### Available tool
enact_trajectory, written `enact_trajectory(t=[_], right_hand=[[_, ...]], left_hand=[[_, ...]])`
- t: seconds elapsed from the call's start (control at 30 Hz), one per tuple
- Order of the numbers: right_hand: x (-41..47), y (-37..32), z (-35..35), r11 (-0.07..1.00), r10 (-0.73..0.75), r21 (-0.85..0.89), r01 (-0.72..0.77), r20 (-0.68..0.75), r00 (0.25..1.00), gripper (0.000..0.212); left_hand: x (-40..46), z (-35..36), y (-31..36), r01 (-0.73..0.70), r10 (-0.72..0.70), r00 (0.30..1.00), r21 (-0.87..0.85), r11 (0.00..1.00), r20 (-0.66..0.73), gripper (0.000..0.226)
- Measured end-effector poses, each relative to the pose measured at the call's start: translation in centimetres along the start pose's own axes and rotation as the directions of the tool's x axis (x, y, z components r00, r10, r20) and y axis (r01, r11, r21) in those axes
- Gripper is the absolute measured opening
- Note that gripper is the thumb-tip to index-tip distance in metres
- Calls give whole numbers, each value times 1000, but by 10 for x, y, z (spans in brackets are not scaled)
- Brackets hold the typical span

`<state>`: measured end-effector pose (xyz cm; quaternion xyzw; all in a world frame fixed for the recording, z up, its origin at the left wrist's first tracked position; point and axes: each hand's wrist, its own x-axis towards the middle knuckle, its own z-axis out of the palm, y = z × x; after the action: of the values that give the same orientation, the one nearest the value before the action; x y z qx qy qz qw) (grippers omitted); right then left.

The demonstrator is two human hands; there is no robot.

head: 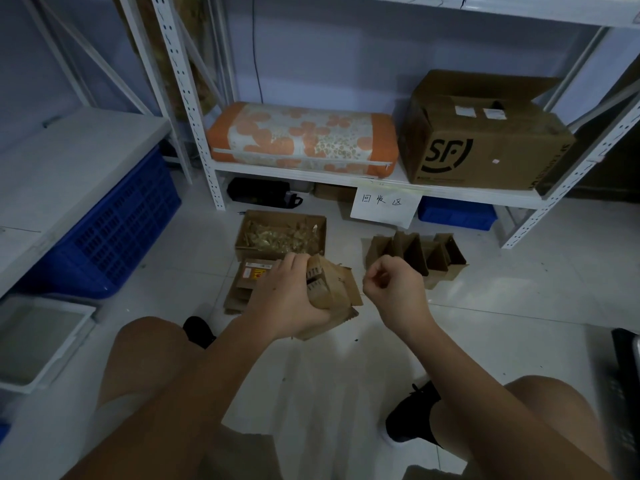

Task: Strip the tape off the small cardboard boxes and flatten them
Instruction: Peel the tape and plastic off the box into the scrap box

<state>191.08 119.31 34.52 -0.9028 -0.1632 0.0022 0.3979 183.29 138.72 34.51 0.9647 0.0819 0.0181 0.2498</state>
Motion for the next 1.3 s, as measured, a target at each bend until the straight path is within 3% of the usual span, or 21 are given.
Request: enact_trajectory(t=[0.13,0.37,0.5,0.63,0.83,1.03,1.17,1.3], right_hand=[[8,15,8,999,29,42,-31,31,999,15],[33,38,32,957,211,197,-212,27,977,14],[66,56,61,942,260,206,-264,45,964,9],[117,73,100,922,302,223,-315,92,949,14],[215,107,177,927,344,85,-366,201,917,10],[317,148,269,940,341,-67,-335,245,907,5],[372,172,324,931,366,-113,-348,252,896,12],[414,177,361,947,298,-211,-241,303,905,23]], left_hand=[[10,7,-11,37,-37,999,-1,999,15,93],[31,27,-33,106,-106,990,7,994,94,102],[59,44,-52,134,-133,980,6,991,148,95],[103,59,-76,170,-168,967,8,985,189,106],[186,85,-122,206,-209,952,40,978,223,115],[268,116,-183,146,-162,939,73,987,304,94],[301,135,-214,113,-136,934,90,990,329,98],[313,152,-235,98,-125,935,97,990,331,99]])
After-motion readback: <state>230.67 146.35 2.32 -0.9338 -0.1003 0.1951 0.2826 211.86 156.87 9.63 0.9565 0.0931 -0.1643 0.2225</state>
